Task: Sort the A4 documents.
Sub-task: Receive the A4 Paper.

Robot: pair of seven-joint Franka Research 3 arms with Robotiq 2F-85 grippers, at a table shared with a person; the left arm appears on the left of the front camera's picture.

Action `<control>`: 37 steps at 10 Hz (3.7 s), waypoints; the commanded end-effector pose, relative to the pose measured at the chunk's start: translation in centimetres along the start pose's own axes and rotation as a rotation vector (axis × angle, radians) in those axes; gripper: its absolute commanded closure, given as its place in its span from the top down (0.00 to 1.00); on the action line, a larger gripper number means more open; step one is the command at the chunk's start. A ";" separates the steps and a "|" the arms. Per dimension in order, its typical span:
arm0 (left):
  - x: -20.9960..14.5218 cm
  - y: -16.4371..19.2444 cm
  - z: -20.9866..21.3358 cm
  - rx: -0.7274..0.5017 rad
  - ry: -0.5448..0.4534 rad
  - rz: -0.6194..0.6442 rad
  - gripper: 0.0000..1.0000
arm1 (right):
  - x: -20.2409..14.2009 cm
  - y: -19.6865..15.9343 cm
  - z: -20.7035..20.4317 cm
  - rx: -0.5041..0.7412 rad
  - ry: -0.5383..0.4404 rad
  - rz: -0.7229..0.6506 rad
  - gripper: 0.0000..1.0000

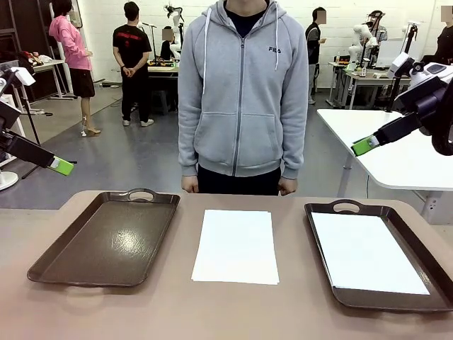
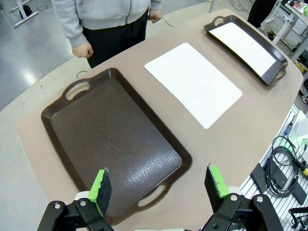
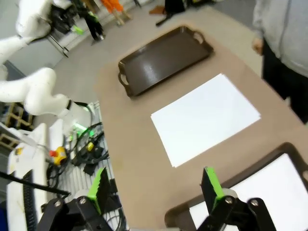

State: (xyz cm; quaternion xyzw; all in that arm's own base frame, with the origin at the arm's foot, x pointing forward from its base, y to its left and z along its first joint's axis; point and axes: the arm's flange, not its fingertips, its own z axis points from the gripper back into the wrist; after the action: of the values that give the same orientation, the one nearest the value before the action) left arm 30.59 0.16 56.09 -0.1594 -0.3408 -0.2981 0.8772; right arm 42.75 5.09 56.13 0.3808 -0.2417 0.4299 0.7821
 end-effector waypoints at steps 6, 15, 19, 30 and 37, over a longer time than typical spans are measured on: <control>0.0 0.0 -0.1 0.003 0.002 0.001 1.00 | 0.1 0.0 -0.2 -0.006 0.005 0.008 0.99; 0.0 0.0 -0.1 0.003 0.002 0.001 1.00 | 0.1 0.0 -0.2 -0.006 0.005 0.008 0.99; 0.0 0.0 -0.1 0.003 0.002 0.001 1.00 | 0.1 0.0 -0.2 -0.006 0.005 0.008 0.99; 0.0 0.0 -0.1 0.003 0.002 0.001 1.00 | 0.1 0.0 -0.2 -0.006 0.005 0.008 0.99; 0.0 0.0 -0.1 0.003 0.002 0.001 1.00 | 0.1 0.0 -0.2 -0.006 0.005 0.008 0.99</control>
State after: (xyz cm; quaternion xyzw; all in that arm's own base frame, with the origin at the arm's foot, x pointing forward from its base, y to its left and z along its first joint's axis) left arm 30.59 0.16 56.09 -0.1594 -0.3408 -0.2981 0.8772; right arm 42.73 5.31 56.12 0.3751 -0.2397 0.4309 0.7850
